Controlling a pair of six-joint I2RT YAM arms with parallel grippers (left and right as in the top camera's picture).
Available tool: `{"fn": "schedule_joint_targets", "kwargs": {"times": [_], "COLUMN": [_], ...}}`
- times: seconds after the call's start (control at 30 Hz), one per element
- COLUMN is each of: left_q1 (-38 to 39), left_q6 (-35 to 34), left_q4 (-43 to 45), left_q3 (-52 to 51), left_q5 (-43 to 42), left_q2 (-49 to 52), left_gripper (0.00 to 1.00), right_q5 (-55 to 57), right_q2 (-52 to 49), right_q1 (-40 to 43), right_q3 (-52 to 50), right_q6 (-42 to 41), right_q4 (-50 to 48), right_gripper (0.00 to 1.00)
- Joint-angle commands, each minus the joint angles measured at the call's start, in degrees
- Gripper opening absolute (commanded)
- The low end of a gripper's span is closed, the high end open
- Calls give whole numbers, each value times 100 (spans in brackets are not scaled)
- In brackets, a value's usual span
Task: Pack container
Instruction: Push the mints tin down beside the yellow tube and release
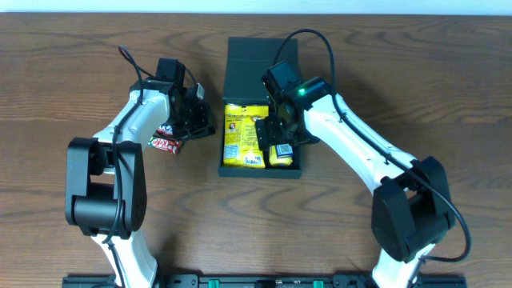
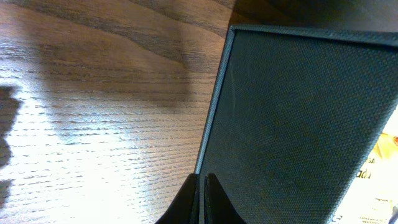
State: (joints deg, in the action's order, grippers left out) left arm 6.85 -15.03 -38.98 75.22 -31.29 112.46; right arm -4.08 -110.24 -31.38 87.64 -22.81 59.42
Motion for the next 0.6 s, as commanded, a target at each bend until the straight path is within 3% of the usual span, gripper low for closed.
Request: {"fn": "schedule_joint_targets", "kwargs": {"times": [0.0,0.13,0.2,0.23,0.27,0.3,0.57], "left_q1": [-9,-9,-9,-9,-9,-9,-9], "left_q6": [-4,-4,-4,-4,-4,-4,-4], "left_q4": [-20,-20,-20,-20,-17,-15,28], "left_q3": [-22,-22,-22,-22,-22,-22,-22], "left_q5": [37,37,37,37,37,37,37], "left_q2": [24,24,24,24,24,24,24], "left_gripper": [6,6,6,6,6,6,6], "right_q5": [63,68,66,63,57,-7,-227], "right_q2": [-66,-66,-66,-66,-66,-66,-114], "right_q1": [44,170,190,195,192,175,-96], "right_q3": [168,671,861,940,1012,1067,994], "right_q6": [11,15,15,15,15,15,210], "right_q4": [57,271,363,391,417,424,385], "right_gripper": [89,86,77,63,27,3,2]}}
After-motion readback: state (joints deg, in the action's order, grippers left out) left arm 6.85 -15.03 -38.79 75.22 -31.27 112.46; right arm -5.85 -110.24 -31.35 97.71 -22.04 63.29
